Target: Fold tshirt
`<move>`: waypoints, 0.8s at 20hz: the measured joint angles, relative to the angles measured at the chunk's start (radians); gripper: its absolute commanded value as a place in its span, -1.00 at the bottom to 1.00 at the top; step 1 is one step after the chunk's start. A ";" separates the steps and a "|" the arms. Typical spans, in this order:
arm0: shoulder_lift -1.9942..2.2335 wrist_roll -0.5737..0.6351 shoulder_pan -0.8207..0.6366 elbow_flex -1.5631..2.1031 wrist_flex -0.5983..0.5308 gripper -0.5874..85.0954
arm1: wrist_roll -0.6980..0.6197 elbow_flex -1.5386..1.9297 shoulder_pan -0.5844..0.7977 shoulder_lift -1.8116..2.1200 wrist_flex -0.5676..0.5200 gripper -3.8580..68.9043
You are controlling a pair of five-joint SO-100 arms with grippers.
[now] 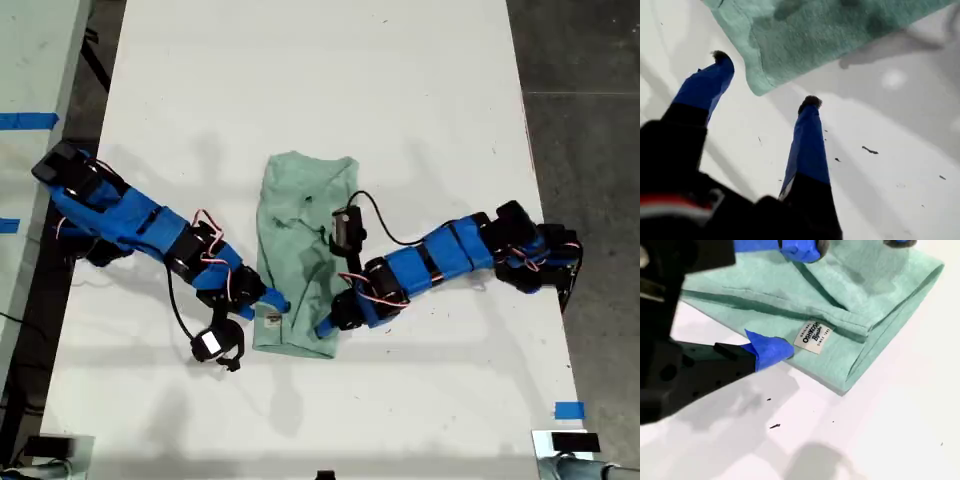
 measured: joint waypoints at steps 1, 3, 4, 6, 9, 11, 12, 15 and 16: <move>-0.014 0.005 0.000 0.000 -0.014 -0.37 | -0.002 -0.023 0.000 -0.031 -0.008 -0.08; -0.043 0.006 0.000 0.000 -0.040 -0.38 | -0.011 -0.067 0.000 -0.077 -0.014 -0.08; -0.061 0.006 0.000 0.000 -0.058 -0.39 | -0.017 -0.074 0.000 -0.091 -0.020 -0.08; -0.100 0.009 0.002 0.000 -0.095 -0.45 | -0.021 -0.074 0.002 -0.117 -0.040 -0.09; -0.150 0.014 0.026 0.000 -0.149 -0.48 | -0.028 -0.074 0.005 -0.141 -0.063 -0.09; -0.179 0.014 0.063 0.000 -0.178 -0.49 | -0.035 -0.074 0.009 -0.143 -0.074 -0.09; -0.192 0.012 0.077 0.000 -0.187 -0.49 | -0.032 -0.074 0.011 -0.156 -0.081 -0.09; -0.204 -0.014 0.110 0.000 -0.196 -0.49 | -0.044 -0.074 0.011 -0.173 -0.101 -0.09; -0.204 -0.015 0.118 0.000 -0.196 -0.49 | -0.049 -0.074 0.011 -0.173 -0.106 -0.09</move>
